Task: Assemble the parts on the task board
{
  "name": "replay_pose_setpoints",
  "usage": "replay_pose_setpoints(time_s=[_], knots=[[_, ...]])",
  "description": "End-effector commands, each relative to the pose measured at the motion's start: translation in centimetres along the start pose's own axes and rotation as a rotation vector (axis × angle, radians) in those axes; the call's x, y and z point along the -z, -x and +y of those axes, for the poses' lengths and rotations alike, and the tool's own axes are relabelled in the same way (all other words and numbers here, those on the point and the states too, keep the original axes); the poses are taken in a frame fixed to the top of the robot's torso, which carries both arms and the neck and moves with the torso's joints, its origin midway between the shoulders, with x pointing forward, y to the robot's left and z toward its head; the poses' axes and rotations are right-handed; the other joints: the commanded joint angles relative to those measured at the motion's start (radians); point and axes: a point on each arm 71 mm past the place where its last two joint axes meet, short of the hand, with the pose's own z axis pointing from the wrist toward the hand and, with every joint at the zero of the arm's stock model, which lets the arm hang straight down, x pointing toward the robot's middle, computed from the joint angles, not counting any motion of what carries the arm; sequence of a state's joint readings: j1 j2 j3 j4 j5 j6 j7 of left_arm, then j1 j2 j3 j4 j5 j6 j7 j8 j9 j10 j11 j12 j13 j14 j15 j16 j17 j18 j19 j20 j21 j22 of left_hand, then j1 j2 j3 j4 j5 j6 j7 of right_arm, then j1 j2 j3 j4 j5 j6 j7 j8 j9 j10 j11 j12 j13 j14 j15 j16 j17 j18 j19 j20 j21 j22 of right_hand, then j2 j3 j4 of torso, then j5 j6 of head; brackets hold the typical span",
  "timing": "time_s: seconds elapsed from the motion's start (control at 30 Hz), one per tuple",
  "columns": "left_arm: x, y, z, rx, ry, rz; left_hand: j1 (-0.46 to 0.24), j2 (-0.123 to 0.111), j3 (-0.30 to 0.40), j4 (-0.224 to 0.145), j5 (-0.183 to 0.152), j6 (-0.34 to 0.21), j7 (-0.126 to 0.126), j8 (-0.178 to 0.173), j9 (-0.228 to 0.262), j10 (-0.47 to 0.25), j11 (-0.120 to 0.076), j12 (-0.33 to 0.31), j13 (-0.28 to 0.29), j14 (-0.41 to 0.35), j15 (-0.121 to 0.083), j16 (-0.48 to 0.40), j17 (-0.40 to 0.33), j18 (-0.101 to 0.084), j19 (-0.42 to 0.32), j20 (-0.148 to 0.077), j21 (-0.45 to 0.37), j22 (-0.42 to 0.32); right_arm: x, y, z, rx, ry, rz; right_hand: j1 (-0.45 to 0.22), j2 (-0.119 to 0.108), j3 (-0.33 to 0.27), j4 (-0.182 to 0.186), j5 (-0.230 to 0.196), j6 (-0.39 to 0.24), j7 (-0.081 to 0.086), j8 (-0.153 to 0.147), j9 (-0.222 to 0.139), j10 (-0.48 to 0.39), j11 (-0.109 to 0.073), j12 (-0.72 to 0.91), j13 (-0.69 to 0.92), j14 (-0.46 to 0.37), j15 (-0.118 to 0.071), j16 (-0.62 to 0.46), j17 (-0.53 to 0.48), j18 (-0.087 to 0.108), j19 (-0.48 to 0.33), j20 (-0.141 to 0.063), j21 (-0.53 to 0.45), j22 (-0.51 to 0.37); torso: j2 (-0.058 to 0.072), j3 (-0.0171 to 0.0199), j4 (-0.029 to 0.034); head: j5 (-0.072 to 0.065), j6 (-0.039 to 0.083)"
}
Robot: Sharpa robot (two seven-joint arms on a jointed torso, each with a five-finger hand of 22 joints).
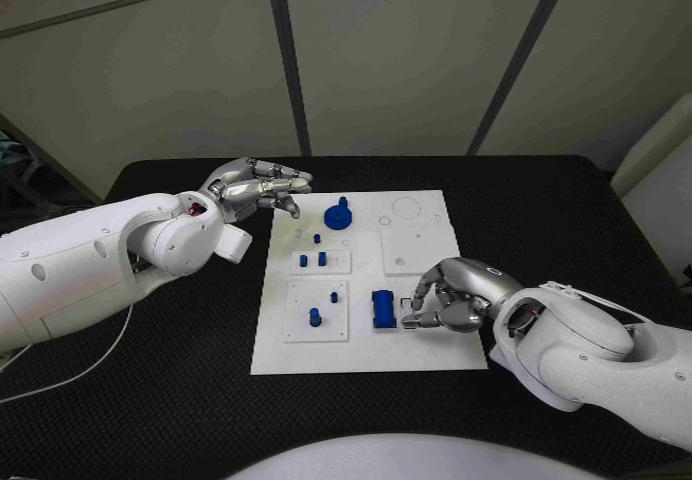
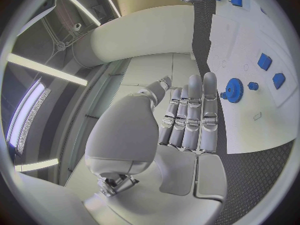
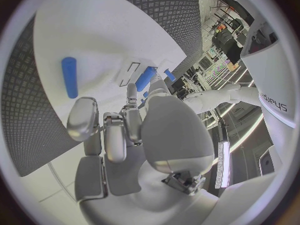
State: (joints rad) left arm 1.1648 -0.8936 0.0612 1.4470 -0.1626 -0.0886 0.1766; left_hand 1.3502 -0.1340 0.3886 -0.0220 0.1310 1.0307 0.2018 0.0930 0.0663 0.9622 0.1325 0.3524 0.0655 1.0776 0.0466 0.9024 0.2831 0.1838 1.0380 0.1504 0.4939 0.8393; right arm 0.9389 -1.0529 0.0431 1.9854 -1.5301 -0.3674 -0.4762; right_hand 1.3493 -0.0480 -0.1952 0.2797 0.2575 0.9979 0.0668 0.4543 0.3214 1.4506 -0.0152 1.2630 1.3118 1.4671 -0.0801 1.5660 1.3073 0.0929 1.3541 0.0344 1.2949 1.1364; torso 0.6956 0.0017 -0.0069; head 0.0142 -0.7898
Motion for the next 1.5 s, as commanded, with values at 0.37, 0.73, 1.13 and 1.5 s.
replay_pose_setpoints(time_s=[0.37, 0.73, 1.13, 1.5], knots=[[0.0, -0.2, -0.1, 0.004, -0.014, 0.01, -0.005, 0.004, -0.004, 0.001, -0.004, -0.006, -0.002, 0.007, 0.001, -0.007, 0.002, 0.005, 0.0, -0.001, 0.007, -0.005, -0.002, -0.002, 0.005, -0.001, -0.005, -0.002, 2.1, 2.2, -4.0, -0.004, -0.092, -0.08, 0.056, 0.052, -0.011, 0.004, 0.04, 0.043, 0.005, -0.105, -0.051, 0.0, 0.01, -0.022, 0.028, 0.101, 0.012, -0.001, 0.254, -0.003, -0.003, 0.009, -0.003, 0.003, 0.001, 0.0008, -0.003, -0.042, 0.013], [0.0, -0.3, 0.1, 0.007, -0.015, 0.013, -0.006, 0.004, -0.005, 0.001, -0.004, -0.005, -0.003, 0.009, 0.001, -0.005, 0.001, 0.007, 0.0, -0.001, 0.007, -0.005, -0.002, -0.002, 0.006, -0.001, -0.007, -0.003, 2.1, 2.2, -5.2, 0.078, -0.172, -0.067, 0.049, 0.047, -0.04, 0.008, 0.055, 0.109, -0.011, -0.12, -0.054, 0.005, -0.002, -0.021, 0.031, 0.103, 0.003, 0.002, 0.259, -0.005, 0.003, 0.003, 0.003, 0.014, 0.0, -0.0007, 0.0003, -0.06, 0.012], [0.0, -0.3, 0.2, 0.007, -0.012, 0.012, -0.006, 0.004, -0.005, 0.001, -0.004, -0.005, -0.003, 0.009, 0.001, -0.005, 0.001, 0.007, 0.0, -0.001, 0.007, -0.005, -0.002, -0.002, 0.006, -0.001, -0.007, -0.003, 1.7, 1.8, -5.7, 0.158, -0.22, -0.023, 0.002, 0.032, -0.071, 0.012, 0.05, 0.116, -0.01, -0.134, -0.051, 0.002, -0.002, -0.03, 0.026, 0.102, 0.002, 0.0, 0.255, -0.004, 0.0, 0.001, -0.002, 0.01, 0.001, -0.0008, 0.0007, -0.065, 0.01], [0.1, -0.2, 0.3, 0.008, -0.008, 0.013, -0.006, 0.004, -0.007, 0.002, -0.004, -0.004, -0.003, 0.011, 0.001, -0.005, 0.001, 0.01, 0.0, -0.001, 0.006, -0.005, -0.003, -0.002, 0.006, -0.001, -0.008, -0.005, 0.9, 1.2, -5.5, 0.178, -0.216, 0.012, -0.005, 0.029, -0.075, 0.012, 0.049, 0.116, -0.01, -0.137, -0.051, 0.002, -0.002, -0.032, 0.025, 0.101, 0.003, -0.002, 0.253, -0.004, -0.001, 0.001, -0.004, 0.007, 0.0, -0.0002, 0.0007, -0.063, 0.008]])
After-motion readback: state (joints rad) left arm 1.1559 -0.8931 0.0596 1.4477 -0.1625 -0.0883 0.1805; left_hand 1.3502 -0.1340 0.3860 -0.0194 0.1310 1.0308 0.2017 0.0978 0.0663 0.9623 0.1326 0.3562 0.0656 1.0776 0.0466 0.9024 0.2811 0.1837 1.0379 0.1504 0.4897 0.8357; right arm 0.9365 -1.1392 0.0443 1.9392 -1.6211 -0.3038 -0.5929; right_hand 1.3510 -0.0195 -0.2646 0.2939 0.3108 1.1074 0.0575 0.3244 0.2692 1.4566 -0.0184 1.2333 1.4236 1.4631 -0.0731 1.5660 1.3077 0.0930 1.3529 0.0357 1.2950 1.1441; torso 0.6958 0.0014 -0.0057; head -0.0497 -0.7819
